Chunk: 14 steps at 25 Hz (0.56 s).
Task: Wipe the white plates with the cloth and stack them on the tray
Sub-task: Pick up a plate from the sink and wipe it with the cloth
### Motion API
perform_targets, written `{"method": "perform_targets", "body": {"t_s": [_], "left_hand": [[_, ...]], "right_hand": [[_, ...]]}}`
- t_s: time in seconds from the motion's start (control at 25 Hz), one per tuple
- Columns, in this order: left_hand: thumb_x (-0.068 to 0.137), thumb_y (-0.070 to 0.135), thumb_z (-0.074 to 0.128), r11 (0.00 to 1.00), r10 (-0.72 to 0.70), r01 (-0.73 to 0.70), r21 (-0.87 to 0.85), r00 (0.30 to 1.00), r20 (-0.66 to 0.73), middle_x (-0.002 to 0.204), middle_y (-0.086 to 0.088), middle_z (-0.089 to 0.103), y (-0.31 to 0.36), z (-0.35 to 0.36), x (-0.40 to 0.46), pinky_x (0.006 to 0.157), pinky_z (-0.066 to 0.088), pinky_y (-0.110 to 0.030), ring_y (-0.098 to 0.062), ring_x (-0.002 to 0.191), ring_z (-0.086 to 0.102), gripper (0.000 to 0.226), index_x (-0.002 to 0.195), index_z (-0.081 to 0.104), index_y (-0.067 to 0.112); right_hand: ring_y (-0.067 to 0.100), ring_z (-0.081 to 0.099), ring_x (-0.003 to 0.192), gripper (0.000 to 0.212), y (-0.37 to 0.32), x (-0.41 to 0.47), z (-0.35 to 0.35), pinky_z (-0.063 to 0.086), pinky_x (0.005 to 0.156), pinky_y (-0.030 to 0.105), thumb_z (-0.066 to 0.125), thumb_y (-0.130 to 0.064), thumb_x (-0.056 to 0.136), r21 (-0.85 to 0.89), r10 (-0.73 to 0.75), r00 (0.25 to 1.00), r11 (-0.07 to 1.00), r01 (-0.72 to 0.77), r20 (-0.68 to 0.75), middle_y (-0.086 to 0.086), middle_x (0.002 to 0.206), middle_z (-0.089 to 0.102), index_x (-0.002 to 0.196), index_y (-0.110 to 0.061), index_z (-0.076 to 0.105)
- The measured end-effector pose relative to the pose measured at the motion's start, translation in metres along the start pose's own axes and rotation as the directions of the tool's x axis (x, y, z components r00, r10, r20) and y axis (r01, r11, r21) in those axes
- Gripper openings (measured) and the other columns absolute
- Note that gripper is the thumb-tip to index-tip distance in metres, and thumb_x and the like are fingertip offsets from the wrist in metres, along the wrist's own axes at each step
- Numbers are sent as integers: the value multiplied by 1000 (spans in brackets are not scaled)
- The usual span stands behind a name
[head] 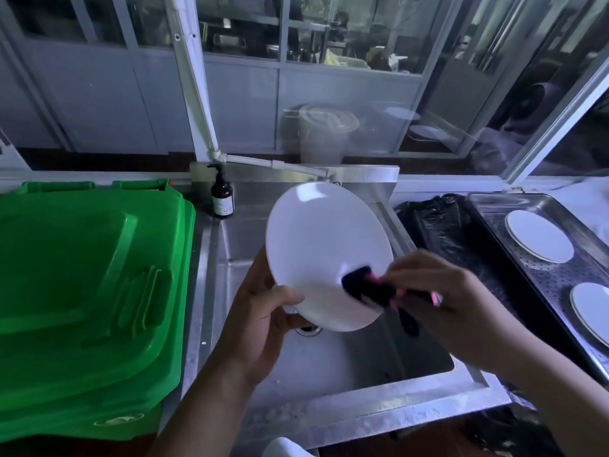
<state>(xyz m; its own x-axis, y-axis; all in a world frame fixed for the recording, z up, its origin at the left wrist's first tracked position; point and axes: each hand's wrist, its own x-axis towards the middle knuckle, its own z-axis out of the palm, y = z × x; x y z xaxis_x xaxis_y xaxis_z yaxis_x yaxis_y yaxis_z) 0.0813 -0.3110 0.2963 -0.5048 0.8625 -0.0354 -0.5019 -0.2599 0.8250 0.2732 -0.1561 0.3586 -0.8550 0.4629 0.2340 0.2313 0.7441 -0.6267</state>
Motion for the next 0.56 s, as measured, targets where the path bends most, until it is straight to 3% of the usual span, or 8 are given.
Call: {"method": "perform_targets", "body": {"t_s": [0.08, 0.12, 0.2, 0.28, 0.36, 0.48, 0.56], "left_hand": [[72, 1, 54, 999, -40, 40, -12, 999, -1, 126, -8, 69, -6, 9, -1, 81, 53, -65, -32, 112, 65, 68, 129, 65, 35], [72, 1, 53, 998, -62, 62, -25, 998, 9, 123, -9, 70, -10, 13, -1, 77, 57, -58, -28, 107, 67, 66, 128, 66, 34], [74, 0, 52, 992, -106, 106, -65, 994, 0, 116, -10, 72, -16, 17, -2, 66, 60, -45, -22, 93, 70, 63, 129, 65, 28], [81, -5, 48, 975, -179, 165, -149, 980, -85, 107, -12, 74, -21, 14, -2, 58, 59, -38, -19, 78, 71, 59, 132, 64, 21], [86, -7, 43, 941, -286, 245, -233, 945, -161, 113, -17, 73, -31, 10, -2, 57, 60, -38, -24, 81, 72, 56, 130, 66, 20], [86, -7, 45, 861, -462, 380, -337, 862, -209, 112, -20, 72, -46, 13, -2, 58, 61, -44, -35, 92, 67, 49, 126, 68, 13], [87, -6, 49, 789, -570, 446, -423, 788, -233, 110, -21, 69, -52, 15, 0, 56, 61, -48, -38, 94, 67, 42, 124, 65, 3]], "right_hand": [[16, 62, 100, 32, 0, 8, 19, 52, 81, 28, 62, -6, 92, -176, -110, 979, 981, 80, -171, -11, 115, 65, 115, -23, 76], [17, 60, 110, 33, 1, 8, 31, 52, 89, 33, 59, -12, 92, -192, -110, 981, 978, 78, -161, -13, 123, 62, 119, -24, 73], [14, 47, 134, 41, 8, -4, 52, 40, 110, 37, 53, -30, 93, -184, -52, 998, 982, 46, -25, -14, 142, 54, 133, -26, 64], [10, 33, 147, 57, 19, -24, 63, 23, 121, 35, 54, -46, 91, -239, -35, 993, 969, 61, 113, -10, 154, 44, 145, -29, 51], [12, 40, 143, 58, 30, -39, 70, 30, 118, 38, 61, -37, 87, -331, -91, 988, 935, 127, 124, -8, 150, 50, 144, -28, 52], [15, 63, 119, 45, 43, -50, 77, 52, 96, 38, 70, -5, 79, -364, -170, 985, 919, 154, -12, -5, 124, 71, 122, -18, 71], [18, 69, 104, 42, 45, -52, 75, 57, 83, 34, 72, -1, 78, -350, -178, 984, 923, 159, -25, -6, 112, 75, 116, -18, 73]]}}
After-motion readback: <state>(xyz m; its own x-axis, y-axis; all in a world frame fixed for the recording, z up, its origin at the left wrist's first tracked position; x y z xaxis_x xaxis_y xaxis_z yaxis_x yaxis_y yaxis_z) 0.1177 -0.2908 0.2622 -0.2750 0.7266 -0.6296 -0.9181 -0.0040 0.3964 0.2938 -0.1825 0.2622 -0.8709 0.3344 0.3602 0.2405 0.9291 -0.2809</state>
